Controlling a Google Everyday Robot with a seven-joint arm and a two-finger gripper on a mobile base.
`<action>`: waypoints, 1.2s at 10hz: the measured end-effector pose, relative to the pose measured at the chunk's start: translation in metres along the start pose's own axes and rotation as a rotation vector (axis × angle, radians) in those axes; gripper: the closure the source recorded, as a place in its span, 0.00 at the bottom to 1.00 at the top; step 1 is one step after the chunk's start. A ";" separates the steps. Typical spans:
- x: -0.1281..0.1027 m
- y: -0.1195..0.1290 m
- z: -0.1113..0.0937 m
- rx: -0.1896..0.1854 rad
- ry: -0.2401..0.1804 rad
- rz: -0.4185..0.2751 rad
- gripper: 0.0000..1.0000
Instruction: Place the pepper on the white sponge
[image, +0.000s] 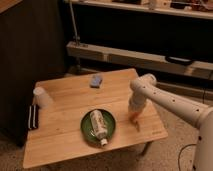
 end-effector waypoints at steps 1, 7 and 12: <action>0.010 0.001 -0.021 0.005 0.024 -0.008 1.00; 0.131 -0.053 -0.050 0.170 0.097 -0.134 1.00; 0.216 -0.160 -0.057 0.269 0.112 -0.286 1.00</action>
